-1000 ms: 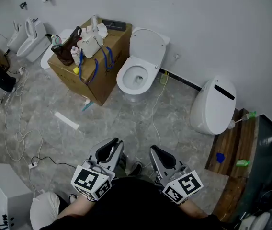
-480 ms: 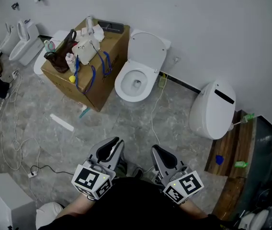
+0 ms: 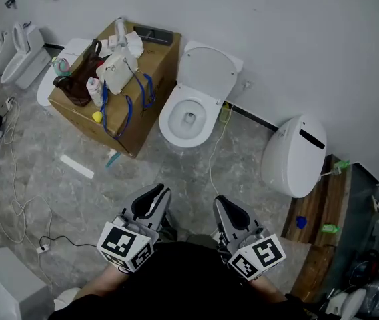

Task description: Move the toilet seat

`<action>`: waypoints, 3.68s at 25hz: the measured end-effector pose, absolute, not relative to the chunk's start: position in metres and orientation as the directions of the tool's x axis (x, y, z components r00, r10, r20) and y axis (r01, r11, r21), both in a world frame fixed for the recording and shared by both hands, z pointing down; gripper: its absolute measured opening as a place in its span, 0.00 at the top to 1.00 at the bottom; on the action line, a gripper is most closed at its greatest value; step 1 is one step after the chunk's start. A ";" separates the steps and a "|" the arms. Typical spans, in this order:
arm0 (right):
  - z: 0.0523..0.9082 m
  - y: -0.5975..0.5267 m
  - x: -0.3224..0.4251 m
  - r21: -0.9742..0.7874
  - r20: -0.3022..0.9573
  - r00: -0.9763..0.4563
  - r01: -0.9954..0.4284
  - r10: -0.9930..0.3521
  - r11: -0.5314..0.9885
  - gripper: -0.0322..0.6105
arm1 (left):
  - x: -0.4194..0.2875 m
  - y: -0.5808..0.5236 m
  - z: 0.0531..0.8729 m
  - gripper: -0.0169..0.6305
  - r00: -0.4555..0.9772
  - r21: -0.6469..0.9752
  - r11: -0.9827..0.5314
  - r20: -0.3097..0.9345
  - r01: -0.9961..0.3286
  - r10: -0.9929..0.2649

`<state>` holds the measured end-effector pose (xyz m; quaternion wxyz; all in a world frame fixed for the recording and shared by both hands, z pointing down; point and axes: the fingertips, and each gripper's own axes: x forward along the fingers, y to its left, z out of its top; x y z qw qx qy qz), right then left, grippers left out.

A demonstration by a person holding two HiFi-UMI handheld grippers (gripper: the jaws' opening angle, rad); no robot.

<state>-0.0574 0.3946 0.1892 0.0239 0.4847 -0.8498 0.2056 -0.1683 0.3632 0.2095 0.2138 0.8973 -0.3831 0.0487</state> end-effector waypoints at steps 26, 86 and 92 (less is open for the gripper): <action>0.223 0.207 -0.050 -0.360 0.261 -0.549 -0.818 -0.794 0.448 0.89 | -0.158 0.191 0.222 0.87 0.695 0.321 -0.620 0.249 -0.716 -0.674; 0.876 0.039 0.082 -0.259 0.867 -0.399 -0.872 -0.298 0.415 0.71 | -0.136 -0.003 0.860 0.76 0.408 0.185 -0.669 0.892 -0.720 -0.192; 0.916 0.042 0.077 -0.226 0.889 -0.365 -0.875 -0.278 0.429 0.67 | -0.137 0.017 0.904 0.68 0.369 0.169 -0.735 0.922 -0.657 -0.118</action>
